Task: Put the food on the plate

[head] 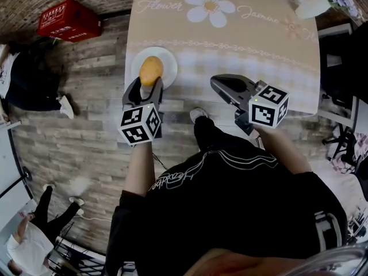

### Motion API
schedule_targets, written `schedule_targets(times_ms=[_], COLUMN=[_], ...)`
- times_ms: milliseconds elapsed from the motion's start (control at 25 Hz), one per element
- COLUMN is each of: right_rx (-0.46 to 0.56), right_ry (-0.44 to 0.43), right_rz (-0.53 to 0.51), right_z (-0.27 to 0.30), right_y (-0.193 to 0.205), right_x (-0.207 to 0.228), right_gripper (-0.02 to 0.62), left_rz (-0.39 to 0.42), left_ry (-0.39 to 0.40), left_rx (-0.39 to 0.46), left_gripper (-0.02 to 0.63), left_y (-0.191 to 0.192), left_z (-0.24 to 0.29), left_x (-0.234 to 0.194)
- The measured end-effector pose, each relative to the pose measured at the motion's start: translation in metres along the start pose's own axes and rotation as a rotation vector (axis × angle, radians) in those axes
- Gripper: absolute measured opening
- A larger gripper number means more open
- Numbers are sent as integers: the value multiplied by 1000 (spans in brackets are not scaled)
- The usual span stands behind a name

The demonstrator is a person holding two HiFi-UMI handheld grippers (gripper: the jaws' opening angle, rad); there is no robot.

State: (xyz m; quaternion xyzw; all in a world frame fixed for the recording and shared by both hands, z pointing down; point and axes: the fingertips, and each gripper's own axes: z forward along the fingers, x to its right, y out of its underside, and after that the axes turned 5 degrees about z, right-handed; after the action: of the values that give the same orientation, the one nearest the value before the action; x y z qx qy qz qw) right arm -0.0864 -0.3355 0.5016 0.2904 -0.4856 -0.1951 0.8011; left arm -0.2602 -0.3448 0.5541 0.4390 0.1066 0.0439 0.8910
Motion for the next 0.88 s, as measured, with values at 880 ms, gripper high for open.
schedule_targets(times_ms=[880], right_rx=[5], right_ry=[-31], right_rz=[22], right_z=[-1], right_y=[7], right_x=[-10], right_gripper=[-3], left_rz=[8], left_ry=[-8], left_rx=[22], left_gripper=[307], left_y=[7], left_z=[-2], left_x=[3])
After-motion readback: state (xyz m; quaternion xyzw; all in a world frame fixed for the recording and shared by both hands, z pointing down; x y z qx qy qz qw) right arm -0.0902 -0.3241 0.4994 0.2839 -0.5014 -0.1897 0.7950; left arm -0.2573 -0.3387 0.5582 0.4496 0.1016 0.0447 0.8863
